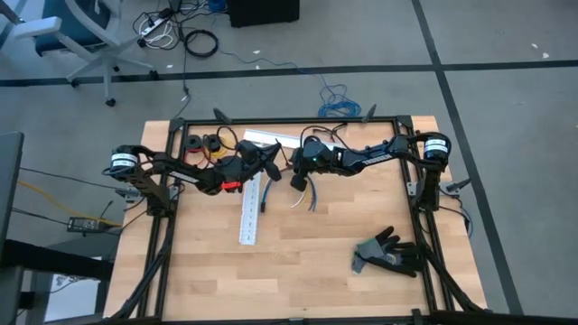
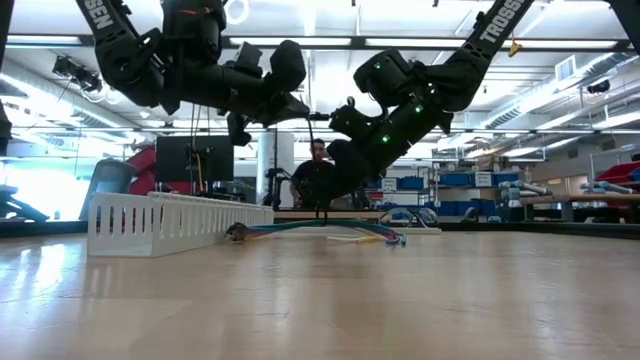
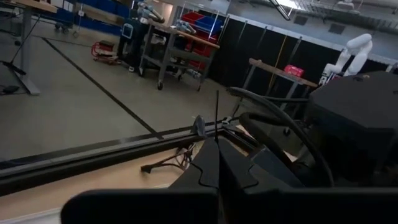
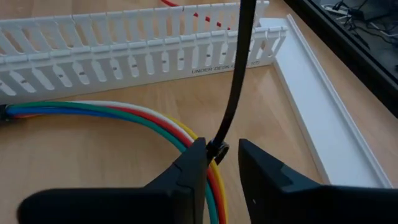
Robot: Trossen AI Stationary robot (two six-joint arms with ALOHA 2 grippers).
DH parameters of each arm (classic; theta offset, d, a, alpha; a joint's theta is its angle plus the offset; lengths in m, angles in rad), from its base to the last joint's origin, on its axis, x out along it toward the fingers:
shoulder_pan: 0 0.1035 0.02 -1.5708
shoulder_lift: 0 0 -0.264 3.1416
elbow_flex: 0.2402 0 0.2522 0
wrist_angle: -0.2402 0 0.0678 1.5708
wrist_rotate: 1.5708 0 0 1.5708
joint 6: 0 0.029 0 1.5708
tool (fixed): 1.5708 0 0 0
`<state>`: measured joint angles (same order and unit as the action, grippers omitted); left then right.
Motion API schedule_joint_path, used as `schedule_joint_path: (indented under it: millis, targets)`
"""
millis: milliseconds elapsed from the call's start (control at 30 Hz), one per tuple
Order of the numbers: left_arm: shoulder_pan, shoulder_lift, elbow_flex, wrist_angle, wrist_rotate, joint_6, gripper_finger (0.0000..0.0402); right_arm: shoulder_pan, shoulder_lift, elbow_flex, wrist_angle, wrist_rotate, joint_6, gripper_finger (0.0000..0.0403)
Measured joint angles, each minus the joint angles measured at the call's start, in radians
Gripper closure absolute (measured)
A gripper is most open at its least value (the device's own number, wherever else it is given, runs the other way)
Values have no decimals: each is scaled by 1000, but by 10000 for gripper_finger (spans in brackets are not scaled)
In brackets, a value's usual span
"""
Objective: Ziptie cables
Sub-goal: Wrap the black zip tie on the cables
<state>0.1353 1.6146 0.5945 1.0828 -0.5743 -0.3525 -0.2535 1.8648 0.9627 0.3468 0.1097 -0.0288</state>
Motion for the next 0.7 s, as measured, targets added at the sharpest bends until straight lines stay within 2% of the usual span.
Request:
schedule_joint_path:
  millis: [233, 700]
  targets:
    - [-6, 1, 2, 17, 2, 3, 401, 1, 0, 0, 7, -1, -3, 365]
    - [-7, 2, 39, 59, 44, 21, 401, -18, -3, 2, -31, -21, 11, 401]
